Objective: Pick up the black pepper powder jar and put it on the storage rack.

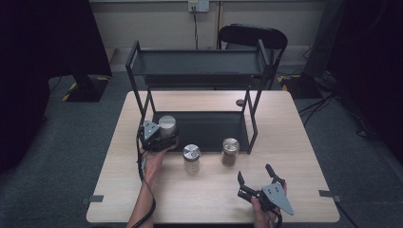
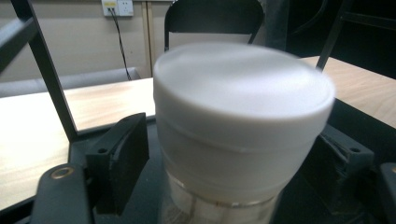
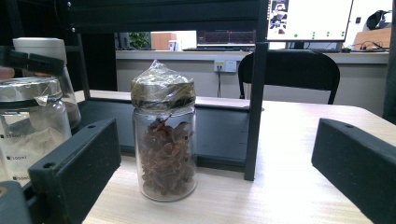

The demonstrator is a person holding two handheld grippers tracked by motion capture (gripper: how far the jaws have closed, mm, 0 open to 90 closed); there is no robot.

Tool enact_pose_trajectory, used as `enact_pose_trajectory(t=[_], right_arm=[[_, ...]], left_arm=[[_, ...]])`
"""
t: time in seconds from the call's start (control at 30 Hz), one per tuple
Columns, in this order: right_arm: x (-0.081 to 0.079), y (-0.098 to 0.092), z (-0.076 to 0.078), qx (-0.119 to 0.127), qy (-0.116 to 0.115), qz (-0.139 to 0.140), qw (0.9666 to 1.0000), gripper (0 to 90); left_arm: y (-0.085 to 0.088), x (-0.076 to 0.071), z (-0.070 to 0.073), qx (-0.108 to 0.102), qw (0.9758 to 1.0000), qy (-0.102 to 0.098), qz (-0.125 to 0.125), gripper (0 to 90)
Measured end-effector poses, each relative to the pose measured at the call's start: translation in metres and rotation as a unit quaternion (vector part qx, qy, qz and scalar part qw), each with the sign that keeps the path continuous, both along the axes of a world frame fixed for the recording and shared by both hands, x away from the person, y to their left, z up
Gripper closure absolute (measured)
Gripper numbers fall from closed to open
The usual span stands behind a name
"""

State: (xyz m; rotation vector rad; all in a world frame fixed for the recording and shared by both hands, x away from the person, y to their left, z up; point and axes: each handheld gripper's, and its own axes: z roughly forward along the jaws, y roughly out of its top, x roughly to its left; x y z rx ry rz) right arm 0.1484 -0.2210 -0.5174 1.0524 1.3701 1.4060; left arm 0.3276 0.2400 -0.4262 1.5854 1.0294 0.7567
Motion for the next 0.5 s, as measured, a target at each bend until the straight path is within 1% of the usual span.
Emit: enact_pose_trajectory(t=[0.2, 0.3, 0.5], right_arm=[[0.0000, 0.0000, 0.0000, 0.000, 0.000, 0.000, 1.0000, 0.1], [0.0000, 0.0000, 0.0000, 0.000, 0.000, 0.000, 1.0000, 0.1], [0.0000, 0.0000, 0.0000, 0.000, 0.000, 0.000, 1.0000, 0.1]], left_arm=[[-0.0025, -0.0023, 0.0050, 0.003, 0.9999, -0.010, 0.005, 16.1], [-0.0019, -0.0029, 0.0065, 0.000, 0.9999, -0.011, 0.006, 15.6], [-0.0039, -0.0052, 0.0104, 0.005, 0.9998, -0.019, 0.005, 14.0]])
